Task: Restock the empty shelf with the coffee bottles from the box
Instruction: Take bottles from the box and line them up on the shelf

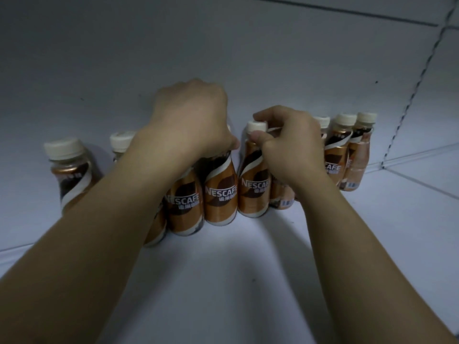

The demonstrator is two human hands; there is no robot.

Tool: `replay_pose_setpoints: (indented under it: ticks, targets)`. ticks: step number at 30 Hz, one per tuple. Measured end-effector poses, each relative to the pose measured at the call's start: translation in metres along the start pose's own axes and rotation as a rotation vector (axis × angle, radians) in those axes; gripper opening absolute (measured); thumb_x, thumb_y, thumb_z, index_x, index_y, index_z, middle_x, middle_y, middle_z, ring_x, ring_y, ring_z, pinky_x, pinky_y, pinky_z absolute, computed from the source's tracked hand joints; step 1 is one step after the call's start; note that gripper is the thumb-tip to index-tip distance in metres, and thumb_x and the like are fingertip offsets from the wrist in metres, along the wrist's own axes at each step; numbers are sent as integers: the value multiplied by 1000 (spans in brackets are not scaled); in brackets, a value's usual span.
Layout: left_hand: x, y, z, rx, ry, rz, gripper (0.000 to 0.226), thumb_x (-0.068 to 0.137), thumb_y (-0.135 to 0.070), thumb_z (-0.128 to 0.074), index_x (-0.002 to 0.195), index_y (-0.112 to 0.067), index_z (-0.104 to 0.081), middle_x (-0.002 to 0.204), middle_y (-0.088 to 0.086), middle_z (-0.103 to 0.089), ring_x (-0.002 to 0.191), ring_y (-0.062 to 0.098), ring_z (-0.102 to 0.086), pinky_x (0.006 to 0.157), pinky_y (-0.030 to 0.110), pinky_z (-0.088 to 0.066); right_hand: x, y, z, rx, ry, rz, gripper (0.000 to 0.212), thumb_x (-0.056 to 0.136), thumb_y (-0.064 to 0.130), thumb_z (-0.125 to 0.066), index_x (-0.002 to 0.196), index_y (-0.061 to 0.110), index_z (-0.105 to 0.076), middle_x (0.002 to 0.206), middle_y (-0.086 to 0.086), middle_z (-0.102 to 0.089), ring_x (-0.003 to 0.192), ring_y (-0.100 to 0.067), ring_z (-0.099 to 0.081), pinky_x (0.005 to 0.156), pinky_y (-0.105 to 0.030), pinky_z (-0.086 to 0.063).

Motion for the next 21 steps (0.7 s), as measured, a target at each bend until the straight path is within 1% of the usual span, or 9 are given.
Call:
replay_pose_setpoints:
  ticks: [5,6,8,12,14,17,19,21]
  targets:
    - [1,0,-1,-40,-12,24,40,72,-51,-75,79,-15,-57,69,5,-52,68,25,-56,59,33,-44,0,-7,-2,133,10,-48,28,88,14,-66,115,22,-66,111,5,-68,97,-5,-63,77,-15,-49]
    - [1,0,-1,-44,-18,27,42,72,-51,-75,76,-15,-54,68,4,-51,68,25,-56,59,33,-44,-1,-7,-2,151,11,-51,28,88,14,-66,115,22,-66,110,6,-68,97,-5,-63,77,-14,-49]
    - [2,0,-1,-46,-30,22,45,70,-53,-75,71,-17,-48,67,4,-50,69,26,-56,61,34,-46,-1,-8,-3,189,4,-60,26,88,13,-66,112,22,-67,107,6,-69,96,-5,-64,79,-18,-52]
    - [4,3,-1,-51,-31,25,49,66,-56,-76,73,-17,-47,69,4,-51,72,26,-58,67,38,-52,0,-12,-4,269,13,-88,24,87,11,-67,107,24,-68,104,7,-70,94,-5,-66,84,-27,-56]
    - [3,2,-2,-42,-27,32,49,66,-56,-76,71,-18,-45,70,4,-51,72,26,-58,67,37,-52,1,-14,-4,290,27,-89,23,87,10,-67,106,23,-69,103,7,-71,94,-5,-67,85,-29,-57]
    - [3,1,-2,-19,-29,37,48,68,-56,-75,78,-17,-49,71,5,-51,72,27,-58,66,36,-50,2,-15,-5,288,64,-80,23,87,10,-67,105,24,-68,105,6,-71,96,-6,-67,86,-31,-57]
    - [3,0,-3,-3,-21,35,47,70,-57,-73,81,-16,-52,71,5,-51,72,26,-57,65,35,-48,3,-12,-5,253,96,-67,22,88,12,-66,106,25,-67,107,7,-70,96,-6,-66,85,-30,-57]
    - [2,-1,-3,5,-12,28,48,71,-57,-72,86,-16,-55,73,5,-52,74,27,-57,65,36,-47,3,-8,-3,190,118,-41,21,89,16,-66,109,25,-66,108,8,-68,96,-5,-65,80,-23,-55]
Point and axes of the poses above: each hand's wrist, its own x-axis towards the middle knuckle, its own z-axis out of the back of the hand, y = z × x, the point moved 9 cm from there along x, towards the middle knuckle
